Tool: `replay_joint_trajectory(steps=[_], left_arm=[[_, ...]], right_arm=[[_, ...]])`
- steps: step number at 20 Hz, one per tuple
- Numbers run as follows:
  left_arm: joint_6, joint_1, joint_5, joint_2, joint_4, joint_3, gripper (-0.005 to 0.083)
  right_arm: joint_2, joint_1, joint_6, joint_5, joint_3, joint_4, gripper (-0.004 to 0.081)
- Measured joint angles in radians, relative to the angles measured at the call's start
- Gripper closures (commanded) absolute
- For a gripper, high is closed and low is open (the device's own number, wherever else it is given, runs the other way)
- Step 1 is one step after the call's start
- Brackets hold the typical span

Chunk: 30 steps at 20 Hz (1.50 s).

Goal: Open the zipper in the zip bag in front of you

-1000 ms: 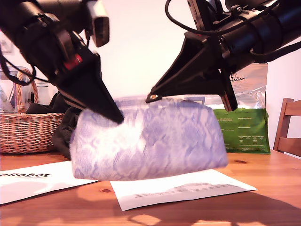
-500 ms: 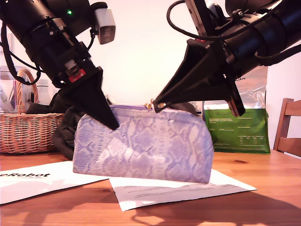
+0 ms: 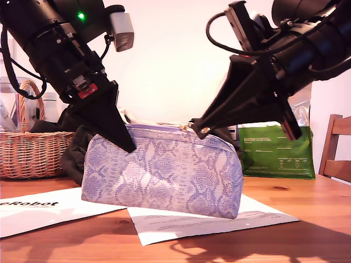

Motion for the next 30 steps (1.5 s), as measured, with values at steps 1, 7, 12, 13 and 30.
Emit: replay_joint_trajectory(steps=[1,7,12,13,30], left_arm=[[0.000,0.002,0.000,0.000,0.000,0.000,0.0794],[0.002,0.027,0.005,0.000,-0.003,0.000,0.0794],[-0.018,0.052,0.058,0.000,-0.003,0.000,0.0794],[-0.020,0.058,0.068,0.000,-0.003,0.000,0.0794],[-0.077,0.102,0.191,0.000,0.047,0.000,0.0794]], right_arm=[[0.000,-0.005,-0.016,0.000,0.000,-0.013,0.0783],[0.000,-0.028,-0.093,0.048,0.004,-0.117,0.0783],[0.000,-0.029,-0.137,0.133,0.007,-0.163,0.0783],[0.000,-0.029,-0.150,0.156,0.007,-0.177,0.0783],[0.000,-0.029,-0.204,0.319,0.007,-0.227,0.0488]])
